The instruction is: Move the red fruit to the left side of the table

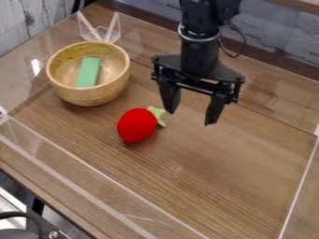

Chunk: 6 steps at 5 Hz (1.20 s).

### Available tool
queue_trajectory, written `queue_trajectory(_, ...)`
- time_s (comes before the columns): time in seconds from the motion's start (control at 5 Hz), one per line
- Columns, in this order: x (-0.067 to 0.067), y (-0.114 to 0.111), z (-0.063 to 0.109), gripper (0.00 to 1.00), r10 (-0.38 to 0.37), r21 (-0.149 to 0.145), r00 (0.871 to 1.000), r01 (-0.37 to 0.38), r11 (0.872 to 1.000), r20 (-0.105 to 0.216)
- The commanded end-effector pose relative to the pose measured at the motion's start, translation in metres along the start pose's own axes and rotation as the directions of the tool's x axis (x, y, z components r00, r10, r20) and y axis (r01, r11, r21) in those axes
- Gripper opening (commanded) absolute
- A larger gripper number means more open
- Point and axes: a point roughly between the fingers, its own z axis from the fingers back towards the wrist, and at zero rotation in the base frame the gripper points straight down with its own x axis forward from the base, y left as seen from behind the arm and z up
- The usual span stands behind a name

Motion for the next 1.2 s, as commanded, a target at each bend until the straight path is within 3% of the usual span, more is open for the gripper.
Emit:
queue_trajectory(0.0, -0.001, 0.001, 0.006, 0.00, 0.043, -0.001, 0.999, -0.043, 0.999, 0.019)
queue_trajectory(0.2, -0.003, 0.017, 0.015, 1.00, 0.069, 0.000, 0.998, -0.069, 0.998, 0.015)
queue_trajectory(0.4, -0.004, 0.041, 0.024, 1.00, 0.108, -0.004, 0.994, -0.108, 0.994, 0.025)
queue_trajectory(0.6, -0.005, 0.068, 0.018, 1.00, 0.110, -0.012, 0.993, -0.109, 0.994, 0.041)
queue_trajectory(0.8, -0.005, 0.088, 0.011, 1.00, 0.096, -0.029, 0.994, -0.095, 0.995, 0.055)
queue_trajectory(1.0, -0.004, 0.102, -0.013, 1.00, 0.146, -0.036, 0.988, -0.144, 0.989, 0.059)
